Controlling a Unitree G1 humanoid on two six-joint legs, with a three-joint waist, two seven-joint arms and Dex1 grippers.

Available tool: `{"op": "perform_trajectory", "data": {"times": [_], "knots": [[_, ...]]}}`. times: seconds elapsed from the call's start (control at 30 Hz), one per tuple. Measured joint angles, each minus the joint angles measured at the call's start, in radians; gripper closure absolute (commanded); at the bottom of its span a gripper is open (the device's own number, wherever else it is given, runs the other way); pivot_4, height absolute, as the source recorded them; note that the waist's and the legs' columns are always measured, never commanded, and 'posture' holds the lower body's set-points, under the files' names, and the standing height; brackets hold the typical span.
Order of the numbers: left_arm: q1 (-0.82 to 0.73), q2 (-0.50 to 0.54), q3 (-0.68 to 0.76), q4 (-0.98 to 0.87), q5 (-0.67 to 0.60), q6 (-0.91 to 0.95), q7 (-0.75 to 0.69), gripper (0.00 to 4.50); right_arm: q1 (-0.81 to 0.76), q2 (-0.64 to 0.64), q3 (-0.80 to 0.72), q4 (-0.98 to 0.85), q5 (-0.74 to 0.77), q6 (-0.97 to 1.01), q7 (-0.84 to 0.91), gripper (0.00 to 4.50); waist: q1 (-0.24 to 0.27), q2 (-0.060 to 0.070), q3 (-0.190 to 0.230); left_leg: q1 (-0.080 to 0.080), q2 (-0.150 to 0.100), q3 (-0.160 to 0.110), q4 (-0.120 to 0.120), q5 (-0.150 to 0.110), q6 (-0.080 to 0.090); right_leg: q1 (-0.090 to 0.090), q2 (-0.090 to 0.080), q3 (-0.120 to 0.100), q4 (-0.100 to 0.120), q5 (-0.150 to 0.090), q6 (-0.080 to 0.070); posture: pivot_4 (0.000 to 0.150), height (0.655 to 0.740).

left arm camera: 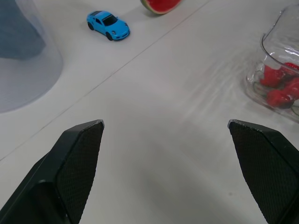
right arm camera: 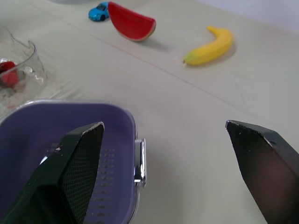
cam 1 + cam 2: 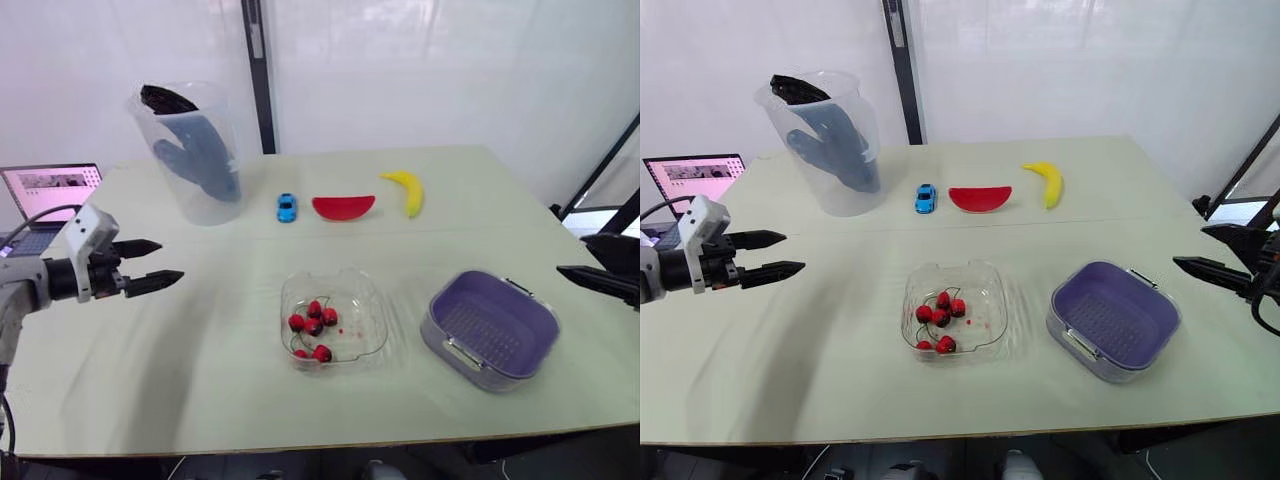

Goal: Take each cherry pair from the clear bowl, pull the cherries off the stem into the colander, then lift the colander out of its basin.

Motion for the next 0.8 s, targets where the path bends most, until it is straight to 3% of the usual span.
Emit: {"op": "perform_trajectory", "data": {"times": [0.6,0.8], "knots": [[0.0,0.0,0.021,-0.047,-0.036,0.09,-0.012,0.0,-0.045,0.001,0.001,-0.005,0.032,0.103,-0.035,0.07,0.0,0.0,0.0,0.0,0.0,0.0,0.0,0.0,0.0,0.0,0.0,0.0,0.0,0.0,0.0,0.15,0.74],[-0.006,-0.01,0.029,-0.135,-0.123,0.16,-0.034,0.0,0.039,-0.016,-0.002,-0.163,0.054,0.238,-0.045,0.07,0.002,0.0,0.0,0.0,0.0,0.0,0.0,0.0,0.0,0.0,0.0,0.0,0.0,0.0,0.0,0.15,0.74]]}}
